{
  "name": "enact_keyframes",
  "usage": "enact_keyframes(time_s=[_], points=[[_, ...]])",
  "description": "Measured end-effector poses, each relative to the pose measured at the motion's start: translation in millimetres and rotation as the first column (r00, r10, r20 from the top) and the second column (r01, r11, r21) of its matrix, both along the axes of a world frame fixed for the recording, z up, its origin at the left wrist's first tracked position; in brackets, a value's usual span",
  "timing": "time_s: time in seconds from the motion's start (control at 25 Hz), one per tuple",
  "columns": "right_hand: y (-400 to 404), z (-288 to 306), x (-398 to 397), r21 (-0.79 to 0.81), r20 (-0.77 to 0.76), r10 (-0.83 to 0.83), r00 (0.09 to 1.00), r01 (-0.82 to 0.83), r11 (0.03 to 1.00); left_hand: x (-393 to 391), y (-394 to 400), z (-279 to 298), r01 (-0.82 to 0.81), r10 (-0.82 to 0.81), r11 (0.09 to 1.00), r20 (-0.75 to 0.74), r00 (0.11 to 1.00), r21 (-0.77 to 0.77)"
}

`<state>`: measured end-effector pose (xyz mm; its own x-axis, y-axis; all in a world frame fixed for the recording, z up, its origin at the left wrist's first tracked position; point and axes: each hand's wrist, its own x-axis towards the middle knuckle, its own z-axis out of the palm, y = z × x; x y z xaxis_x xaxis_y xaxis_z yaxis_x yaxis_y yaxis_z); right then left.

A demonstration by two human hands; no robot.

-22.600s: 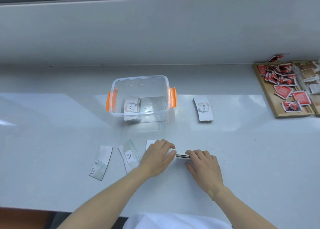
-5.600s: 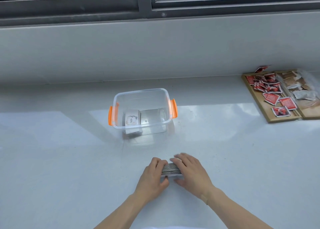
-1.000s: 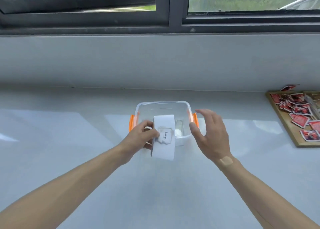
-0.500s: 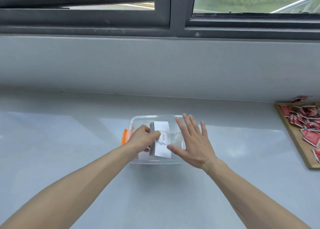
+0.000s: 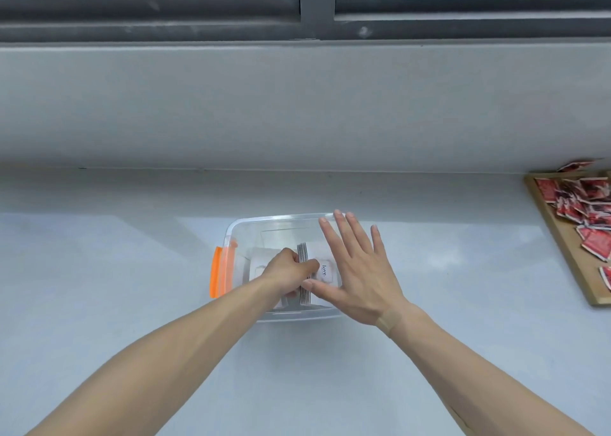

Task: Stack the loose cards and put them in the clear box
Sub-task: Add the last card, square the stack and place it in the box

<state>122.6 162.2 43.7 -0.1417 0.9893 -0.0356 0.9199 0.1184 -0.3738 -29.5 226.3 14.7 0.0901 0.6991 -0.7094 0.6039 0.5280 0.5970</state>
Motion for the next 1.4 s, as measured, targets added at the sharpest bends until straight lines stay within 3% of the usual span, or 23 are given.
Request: enact_keyframes(time_s=[0.32,0.72,0.8,0.92,1.0,1.2,1.4], points=[[1,-2,-1,0.008,-0.075,-0.016,0.997,0.016,1.000,1,9,-3,0.025,-0.013,0.994,0.111,0.994,-0.110],[1,-6,-1,0.031,-0.130,-0.034,0.991,0.039,0.999,-2,10,1,0.024,0.004,0.981,0.141,0.990,-0.192],[0,-7,-1,0.035,-0.124,-0.034,0.992,0.039,0.999,1,8,-1,0.056,-0.053,0.992,0.035,0.998,-0.110],[0,-7,-1,0.041,-0.120,-0.035,0.992,0.040,0.998,4,6,3,0.298,-0.285,0.954,-0.245,0.927,0.019],[0,-7,0,0.038,-0.119,-0.037,0.992,0.042,0.998,5,5,4,0.338,-0.323,0.941,-0.277,0.905,0.007],[1,-8,-1,0.040,-0.142,-0.051,0.989,0.057,0.998,13,5,5,0.152,-0.168,0.984,-0.183,0.969,-0.096],[1,-8,0,0.051,-0.147,-0.052,0.988,0.060,0.997,19,6,3,0.083,-0.116,0.980,-0.178,0.977,-0.183]])
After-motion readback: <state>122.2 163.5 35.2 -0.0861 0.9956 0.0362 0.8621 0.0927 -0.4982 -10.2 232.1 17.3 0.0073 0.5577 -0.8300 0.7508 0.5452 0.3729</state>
